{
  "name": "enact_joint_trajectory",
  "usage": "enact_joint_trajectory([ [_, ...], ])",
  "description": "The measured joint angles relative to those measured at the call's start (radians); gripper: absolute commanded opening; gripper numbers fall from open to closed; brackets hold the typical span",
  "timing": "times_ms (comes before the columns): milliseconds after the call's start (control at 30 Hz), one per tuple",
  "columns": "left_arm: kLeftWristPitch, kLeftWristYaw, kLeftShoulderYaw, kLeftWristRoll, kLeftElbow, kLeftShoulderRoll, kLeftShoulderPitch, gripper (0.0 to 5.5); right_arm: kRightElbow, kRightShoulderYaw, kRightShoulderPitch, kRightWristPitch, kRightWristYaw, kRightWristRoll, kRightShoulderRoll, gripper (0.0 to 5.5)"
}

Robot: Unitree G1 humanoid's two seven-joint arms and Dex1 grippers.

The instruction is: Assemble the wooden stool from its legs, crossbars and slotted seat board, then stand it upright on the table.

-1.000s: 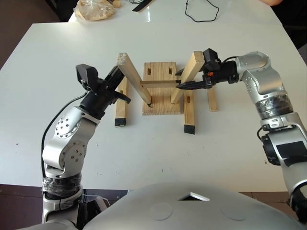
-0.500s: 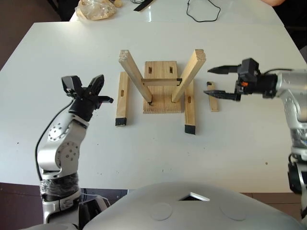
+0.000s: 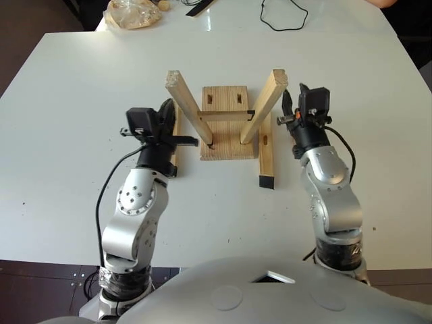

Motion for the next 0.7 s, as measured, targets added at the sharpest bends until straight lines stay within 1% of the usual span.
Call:
enact_joint_trajectory([
  [33, 0.002, 0.005, -0.022, 0.022, -0.003, -0.005, 0.001, 0.00, -0.004, 0.032, 0.001, 0.004, -0.010, -0.033, -0.004, 1.02],
  [133, 0.006, 0.013, -0.038, 0.067, -0.003, -0.016, 0.001, 0.00, -0.007, 0.091, 0.000, 0.030, -0.015, -0.104, -0.033, 0.43],
  [233, 0.006, 0.010, -0.037, 0.081, 0.002, -0.025, 0.001, 0.00, 0.008, 0.101, 0.000, 0.039, -0.005, -0.109, -0.029, 0.06],
  [300, 0.004, 0.008, -0.025, 0.091, 0.015, -0.030, 0.001, 0.00, 0.023, 0.089, 0.000, 0.039, -0.004, -0.108, -0.027, 0.02],
  [367, 0.003, 0.023, 0.031, 0.120, 0.032, -0.031, 0.003, 0.00, 0.017, 0.044, 0.003, 0.034, -0.021, -0.115, -0.032, 0.02],
  [400, 0.001, 0.044, 0.088, 0.146, 0.042, -0.028, 0.004, 0.00, 0.006, -0.004, 0.009, 0.033, -0.042, -0.129, -0.039, 0.02],
  [467, -0.003, 0.059, 0.155, 0.176, 0.051, -0.006, 0.004, 0.00, -0.005, -0.079, 0.020, 0.033, -0.066, -0.154, -0.063, 0.02],
  [533, -0.008, 0.040, 0.178, 0.183, 0.067, 0.006, -0.007, 0.00, -0.005, -0.128, 0.022, 0.032, -0.074, -0.165, -0.079, 0.02],
  [600, -0.004, -0.008, 0.155, 0.155, 0.073, 0.004, -0.036, 0.00, -0.002, -0.115, 0.010, 0.031, -0.058, -0.161, -0.075, 0.02],
  [667, 0.005, -0.105, 0.043, 0.104, 0.072, -0.003, -0.079, 0.00, 0.016, 0.000, -0.038, 0.023, 0.028, -0.121, -0.060, 0.02],
  [700, 0.006, -0.115, 0.006, 0.106, 0.074, -0.019, -0.093, 0.00, 0.024, 0.050, -0.054, 0.018, 0.045, -0.126, -0.057, 0.02],
])
